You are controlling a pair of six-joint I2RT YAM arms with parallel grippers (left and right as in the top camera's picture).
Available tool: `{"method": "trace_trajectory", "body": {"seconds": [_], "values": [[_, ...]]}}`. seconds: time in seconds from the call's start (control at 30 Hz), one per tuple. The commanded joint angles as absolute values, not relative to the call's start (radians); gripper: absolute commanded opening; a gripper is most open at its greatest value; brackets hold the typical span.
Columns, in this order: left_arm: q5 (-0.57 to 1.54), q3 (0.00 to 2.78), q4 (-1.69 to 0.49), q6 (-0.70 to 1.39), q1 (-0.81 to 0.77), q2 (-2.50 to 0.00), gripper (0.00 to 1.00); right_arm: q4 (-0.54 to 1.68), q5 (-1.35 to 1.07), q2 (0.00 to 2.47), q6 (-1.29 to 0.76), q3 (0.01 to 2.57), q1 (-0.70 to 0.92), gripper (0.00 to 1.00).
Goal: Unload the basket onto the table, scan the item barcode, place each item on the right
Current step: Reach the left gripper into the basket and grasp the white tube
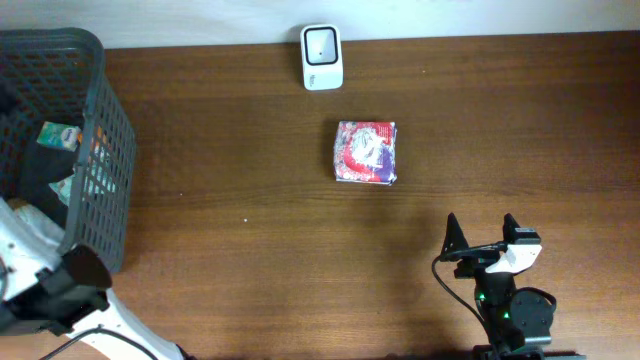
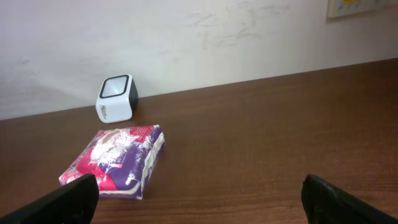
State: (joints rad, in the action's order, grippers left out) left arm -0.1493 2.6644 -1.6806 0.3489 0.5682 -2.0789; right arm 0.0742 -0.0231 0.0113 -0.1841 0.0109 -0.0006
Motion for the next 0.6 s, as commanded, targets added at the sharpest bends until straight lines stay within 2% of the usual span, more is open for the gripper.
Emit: {"method": "trace_trajectory", "body": {"seconds": [0.0,0.23,0.37,0.57], "values": [[-0.233,2.410,-1.644,0.433,0.616,-2.085,0.99,0.080,-0.014,0.006,-0.188,0.006,-0.007,0.99],[-0.239,1.983,-1.433,0.433,0.632,-2.085,0.99,0.080,-0.014,0.006,-0.188,0.006,-0.007,0.99],[-0.398,1.834,-1.362,0.506,0.636,-2.085,0.99,0.080,-0.014,0.006,-0.188,0.006,-0.007,0.99],[-0.320,1.655,-1.184,0.410,0.640,-2.087,0.99,0.080,-0.014,0.006,-0.188,0.006,-0.007,0.99]]}}
